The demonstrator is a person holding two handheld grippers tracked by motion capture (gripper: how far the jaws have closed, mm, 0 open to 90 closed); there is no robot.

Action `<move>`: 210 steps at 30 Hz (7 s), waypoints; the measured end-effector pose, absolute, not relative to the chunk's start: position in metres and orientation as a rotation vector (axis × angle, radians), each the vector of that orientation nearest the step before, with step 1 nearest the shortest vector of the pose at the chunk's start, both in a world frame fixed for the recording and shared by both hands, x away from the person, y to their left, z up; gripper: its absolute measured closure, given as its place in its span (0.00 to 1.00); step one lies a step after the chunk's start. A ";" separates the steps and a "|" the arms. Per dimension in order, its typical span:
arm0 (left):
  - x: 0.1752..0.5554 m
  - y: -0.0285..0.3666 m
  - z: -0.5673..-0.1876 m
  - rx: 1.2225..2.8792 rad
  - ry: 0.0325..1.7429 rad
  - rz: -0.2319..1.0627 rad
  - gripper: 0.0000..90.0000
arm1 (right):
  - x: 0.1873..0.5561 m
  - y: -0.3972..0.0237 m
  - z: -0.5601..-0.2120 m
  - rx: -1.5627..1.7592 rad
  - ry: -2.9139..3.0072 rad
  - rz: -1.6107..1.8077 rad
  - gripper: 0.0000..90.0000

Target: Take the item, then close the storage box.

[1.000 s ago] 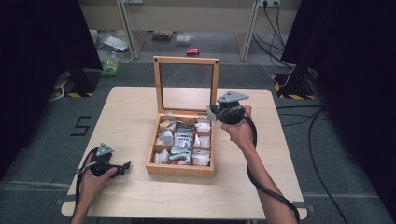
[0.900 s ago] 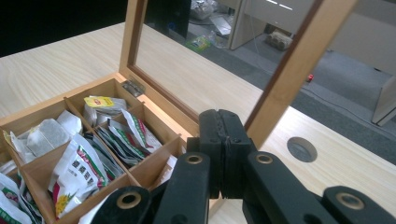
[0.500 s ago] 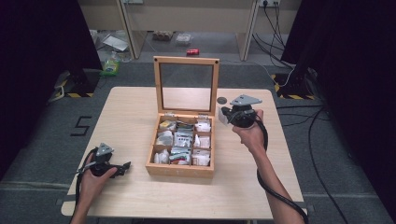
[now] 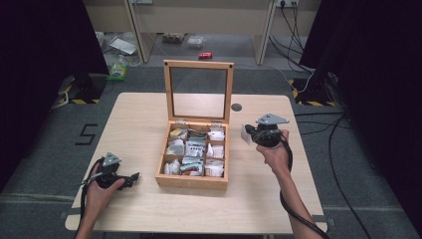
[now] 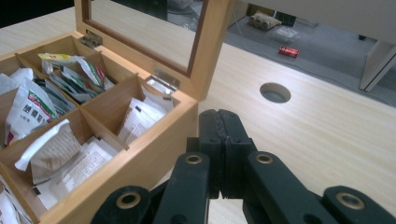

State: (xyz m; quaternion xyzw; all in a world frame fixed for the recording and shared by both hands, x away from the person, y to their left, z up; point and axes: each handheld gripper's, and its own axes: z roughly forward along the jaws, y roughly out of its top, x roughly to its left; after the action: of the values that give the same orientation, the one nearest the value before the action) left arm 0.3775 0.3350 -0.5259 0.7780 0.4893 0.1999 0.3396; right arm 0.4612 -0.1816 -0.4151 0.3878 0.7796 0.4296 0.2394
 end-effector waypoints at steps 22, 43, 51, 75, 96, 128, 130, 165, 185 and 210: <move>0.378 0.335 -0.526 2.024 1.274 0.520 0.00 | 0.448 -0.180 -0.454 1.071 2.168 1.175 0.99; 0.378 0.335 -0.526 2.025 1.274 0.520 0.00 | 0.441 -0.191 -0.473 1.145 2.176 1.142 0.97; 0.378 0.335 -0.526 2.024 1.274 0.520 0.00 | 0.441 -0.199 -0.478 1.180 2.163 1.136 0.93; 0.377 0.335 -0.526 2.024 1.274 0.520 0.00 | 0.443 -0.210 -0.486 1.266 2.149 1.143 0.76; 0.378 0.335 -0.526 2.025 1.274 0.520 0.00 | 0.455 -0.212 -0.477 1.412 2.082 1.267 0.38; 0.378 0.335 -0.526 2.025 1.274 0.520 0.00 | 0.471 -0.207 -0.464 1.402 2.055 1.339 0.32; 0.377 0.335 -0.526 2.024 1.274 0.520 0.00 | 0.471 -0.204 -0.465 1.402 2.063 1.341 0.32; 0.377 0.335 -0.526 2.025 1.274 0.521 0.00 | 0.507 -0.161 -0.444 1.308 2.081 1.392 0.30; 0.377 0.335 -0.526 2.024 1.274 0.521 0.00 | 0.531 -0.134 -0.434 1.267 2.080 1.385 0.32; 0.377 0.335 -0.526 2.025 1.274 0.522 0.00 | 0.553 -0.112 -0.428 1.194 2.091 1.362 0.47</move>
State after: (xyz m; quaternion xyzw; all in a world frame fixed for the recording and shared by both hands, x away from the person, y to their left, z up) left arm 0.3774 0.3349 -0.5258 0.7778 0.4895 0.2003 0.3396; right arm 0.5534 -0.1119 -0.4277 0.4241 0.7427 0.4836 0.1863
